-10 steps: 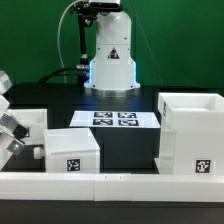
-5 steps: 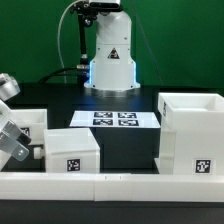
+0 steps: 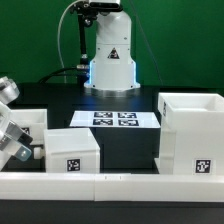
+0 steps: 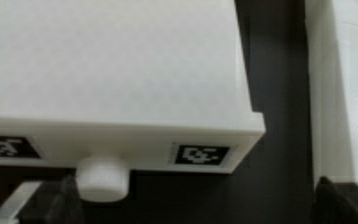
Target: Assemble drawer
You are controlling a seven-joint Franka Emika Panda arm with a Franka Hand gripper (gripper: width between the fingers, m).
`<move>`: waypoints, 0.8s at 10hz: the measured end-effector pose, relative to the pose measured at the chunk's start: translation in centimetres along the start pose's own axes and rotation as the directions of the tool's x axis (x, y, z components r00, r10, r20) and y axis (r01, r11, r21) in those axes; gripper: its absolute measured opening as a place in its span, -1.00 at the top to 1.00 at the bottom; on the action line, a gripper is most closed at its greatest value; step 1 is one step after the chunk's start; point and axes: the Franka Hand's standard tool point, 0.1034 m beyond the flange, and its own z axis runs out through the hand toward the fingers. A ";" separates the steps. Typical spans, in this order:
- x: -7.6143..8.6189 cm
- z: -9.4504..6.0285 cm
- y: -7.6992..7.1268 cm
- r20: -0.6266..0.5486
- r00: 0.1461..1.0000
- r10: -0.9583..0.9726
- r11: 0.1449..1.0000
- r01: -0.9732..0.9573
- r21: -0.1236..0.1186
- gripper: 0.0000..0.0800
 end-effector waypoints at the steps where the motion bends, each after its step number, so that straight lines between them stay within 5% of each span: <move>1: 0.0 0.0 0.1 0.001 1.000 0.001 1.000 -0.001 0.000 -0.62; 6: 0.0 0.2 0.2 0.003 1.000 0.004 1.000 -0.004 -0.009 -0.62; 8: -0.2 0.4 0.3 0.005 1.000 0.004 0.999 -0.004 -0.035 -0.62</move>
Offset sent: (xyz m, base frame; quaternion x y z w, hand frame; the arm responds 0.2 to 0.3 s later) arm 0.0000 0.0000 0.0000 0.0000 0.0000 0.0000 1.0000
